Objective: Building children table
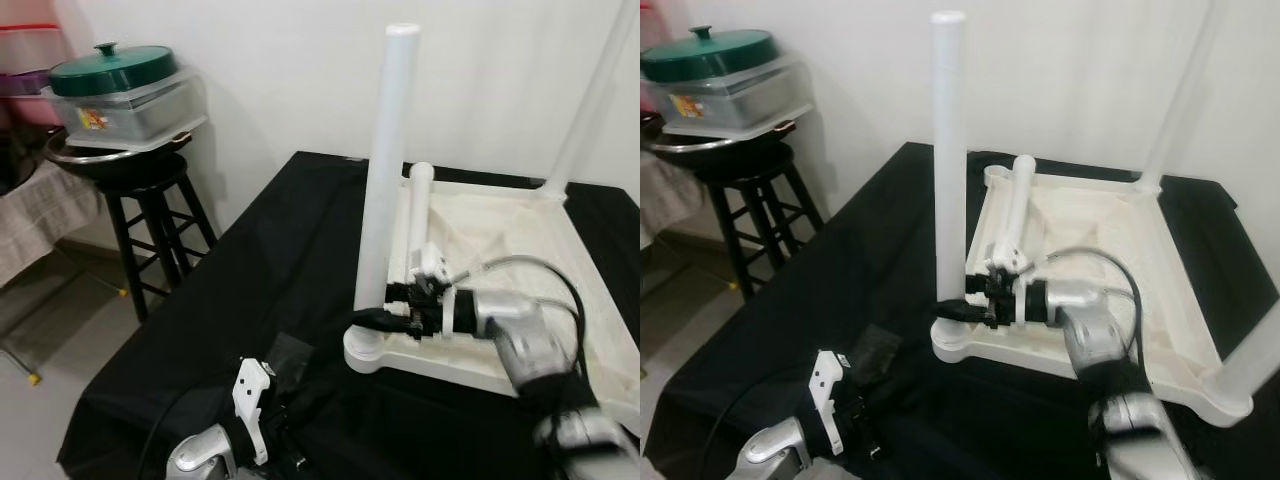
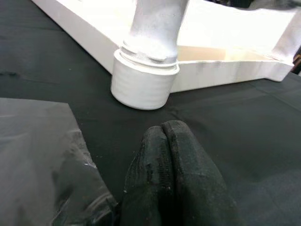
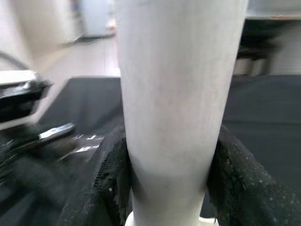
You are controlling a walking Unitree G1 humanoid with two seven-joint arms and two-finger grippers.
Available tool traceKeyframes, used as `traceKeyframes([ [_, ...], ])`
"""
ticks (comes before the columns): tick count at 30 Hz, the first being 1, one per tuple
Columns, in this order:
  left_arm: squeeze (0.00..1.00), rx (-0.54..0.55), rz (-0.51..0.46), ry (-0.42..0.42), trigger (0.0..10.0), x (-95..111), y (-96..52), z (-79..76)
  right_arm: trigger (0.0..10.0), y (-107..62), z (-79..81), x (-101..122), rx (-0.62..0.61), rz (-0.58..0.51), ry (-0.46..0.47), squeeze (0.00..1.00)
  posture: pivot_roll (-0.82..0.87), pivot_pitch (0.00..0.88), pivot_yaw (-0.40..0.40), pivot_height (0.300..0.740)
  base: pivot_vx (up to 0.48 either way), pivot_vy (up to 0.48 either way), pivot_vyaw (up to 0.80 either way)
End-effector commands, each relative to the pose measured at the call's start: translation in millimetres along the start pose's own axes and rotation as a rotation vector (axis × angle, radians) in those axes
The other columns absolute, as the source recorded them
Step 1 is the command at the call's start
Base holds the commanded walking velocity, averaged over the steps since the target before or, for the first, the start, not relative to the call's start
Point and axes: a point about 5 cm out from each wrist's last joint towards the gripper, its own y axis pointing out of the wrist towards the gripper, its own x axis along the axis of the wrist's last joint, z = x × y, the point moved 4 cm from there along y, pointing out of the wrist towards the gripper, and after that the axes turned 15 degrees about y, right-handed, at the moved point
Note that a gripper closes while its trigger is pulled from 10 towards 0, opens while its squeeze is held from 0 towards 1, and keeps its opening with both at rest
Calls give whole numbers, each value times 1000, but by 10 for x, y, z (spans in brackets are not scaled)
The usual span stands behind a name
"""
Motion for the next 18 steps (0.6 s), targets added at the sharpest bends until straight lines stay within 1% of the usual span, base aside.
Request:
traceKeyframes([
  [1,0,-3,25,-18,10000,-57,-57,-16,0,-33,-177,-442,-298,126,46,0,4,0,-5,740,0,0,0],
  [2,0,-2,25,-17,10000,-55,-65,-14,0,-41,-226,-525,-467,102,62,0,4,0,-5,740,0,0,0],
  [3,0,-2,25,-17,10000,-55,-65,-14,0,-41,-226,-525,-467,102,62,0,4,0,-5,740,0,0,0],
  [4,0,3,25,-17,10000,-50,-79,2,0,-65,-13,-830,-580,107,143,0,-7,0,13,740,0,0,0],
  [6,0,3,25,-17,10000,-50,-79,2,0,-65,-13,-830,-580,107,143,0,-7,0,13,740,0,0,0],
  [7,0,3,32,-13,10000,-50,-96,23,0,-205,233,-1130,-734,126,245,0,-50,0,46,740,0,0,0],
  [8,0,3,32,-13,10000,-50,-96,23,0,-205,233,-1130,-734,126,245,0,-50,0,46,740,0,0,0],
  [9,0,-1,34,-16,10000,-54,-100,25,0,-278,238,-1129,-789,118,250,0,-52,0,48,740,0,0,0],
  [10,0,-1,34,-16,10000,-54,-100,25,0,-278,238,-1129,-789,118,250,0,-52,0,48,740,0,0,0],
  [11,0,-7,37,-18,10000,-59,-101,22,0,-332,188,-1083,-827,104,237,0,-52,0,47,740,0,0,0],
  [15,0,-9,37,-20,10000,-60,-102,17,0,-398,133,-1040,-870,104,215,0,-45,0,43,740,0,0,0],
  [16,0,-5,35,-20,10000,-57,-102,17,10000,-393,131,-1028,-866,112,217,0,-42,0,37,740,0,0,0],
  [17,0,-2,34,-20,10000,-55,-103,17,10000,-387,143,-1018,-876,119,218,0,-41,0,36,740,0,0,0],
  [18,0,1,32,-21,10000,-51,-104,20,10000,-339,137,-912,-838,78,221,1000,-36,0,32,740,0,0,0],
])
